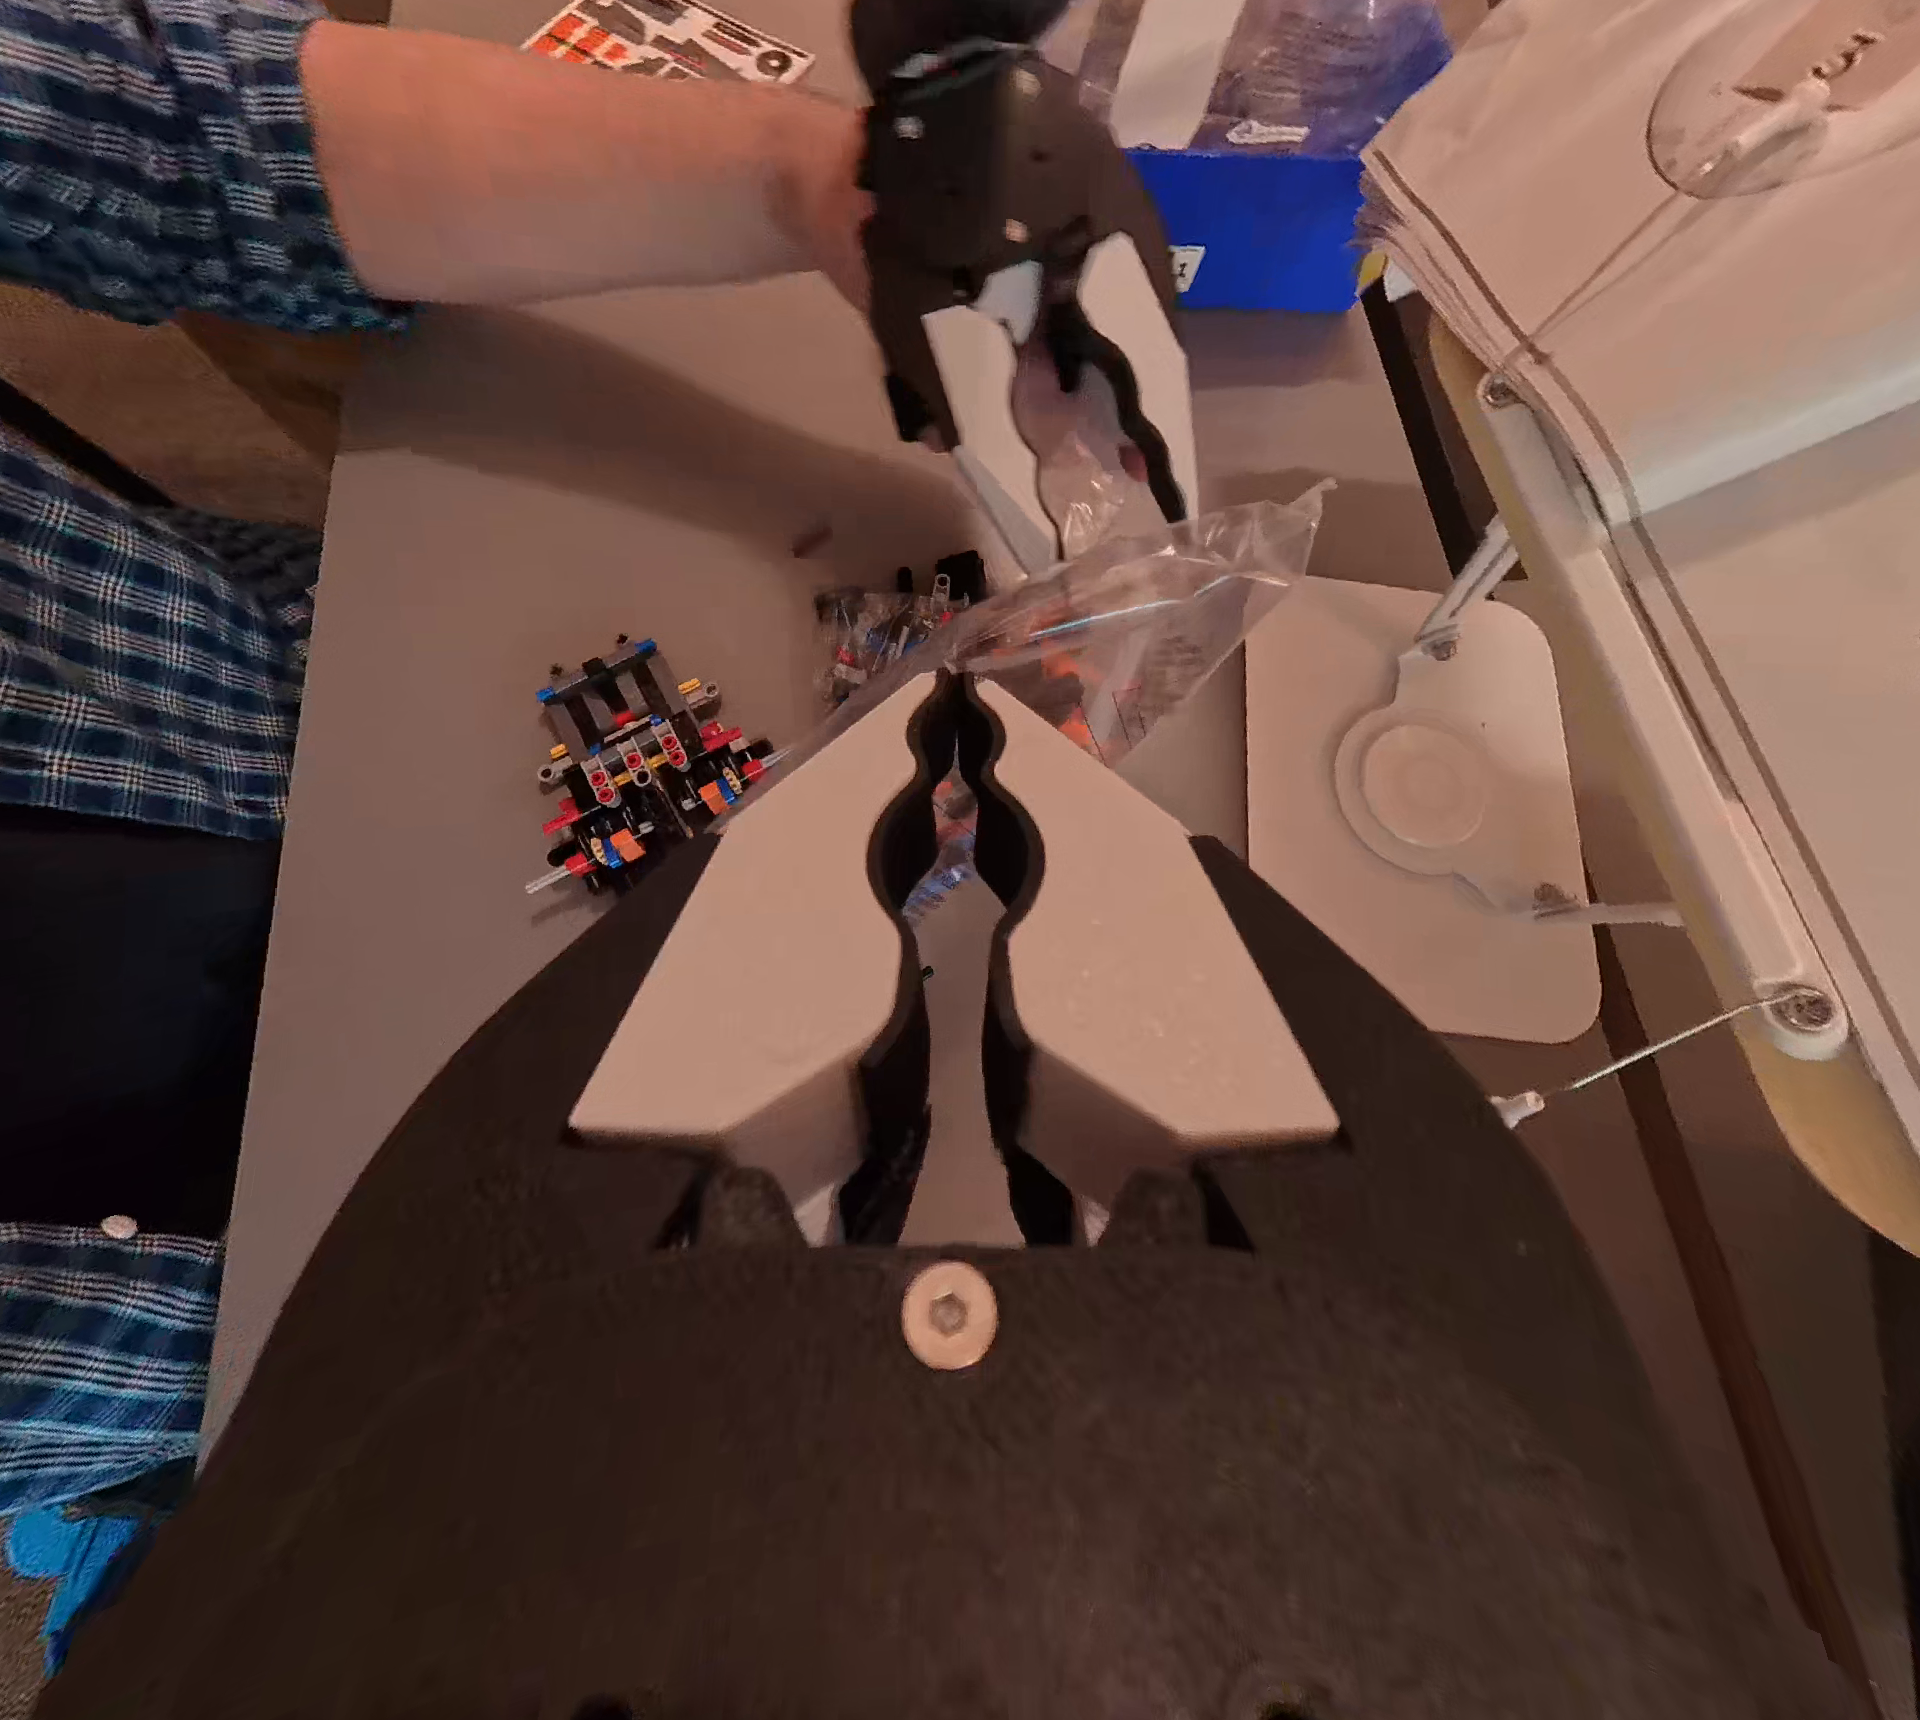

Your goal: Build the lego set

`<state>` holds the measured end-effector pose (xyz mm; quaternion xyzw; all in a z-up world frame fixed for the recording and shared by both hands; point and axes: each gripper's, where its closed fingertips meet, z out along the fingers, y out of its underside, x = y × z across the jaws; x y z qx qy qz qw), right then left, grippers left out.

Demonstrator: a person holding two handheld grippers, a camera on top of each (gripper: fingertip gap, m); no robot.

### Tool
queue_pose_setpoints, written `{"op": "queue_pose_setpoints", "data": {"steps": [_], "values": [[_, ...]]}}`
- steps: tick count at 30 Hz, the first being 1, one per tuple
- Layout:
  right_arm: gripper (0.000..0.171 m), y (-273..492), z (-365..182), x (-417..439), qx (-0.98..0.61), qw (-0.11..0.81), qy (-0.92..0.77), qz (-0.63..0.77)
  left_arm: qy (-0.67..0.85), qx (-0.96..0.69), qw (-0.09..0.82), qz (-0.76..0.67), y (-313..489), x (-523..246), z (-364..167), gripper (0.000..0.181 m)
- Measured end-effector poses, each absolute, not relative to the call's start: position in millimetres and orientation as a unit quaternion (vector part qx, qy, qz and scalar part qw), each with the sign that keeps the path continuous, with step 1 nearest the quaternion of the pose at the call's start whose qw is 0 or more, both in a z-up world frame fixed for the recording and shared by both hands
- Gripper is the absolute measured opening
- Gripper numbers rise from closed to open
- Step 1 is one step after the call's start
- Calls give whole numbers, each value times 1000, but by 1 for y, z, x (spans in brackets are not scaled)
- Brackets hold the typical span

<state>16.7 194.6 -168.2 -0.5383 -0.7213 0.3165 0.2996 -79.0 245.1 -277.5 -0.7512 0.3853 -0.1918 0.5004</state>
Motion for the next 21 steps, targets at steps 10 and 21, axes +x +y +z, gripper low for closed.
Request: {"op": "queue_pose_setpoints", "data": {"steps": [10,21], "values": [[0,189,-171,30,-516,303,-728,334,407,-739,433,-318,255,-47,-302,2],[0,192,-166,42,-516,309,-719,348,411,-718,479,-295,259,-46,-288,0]]}}
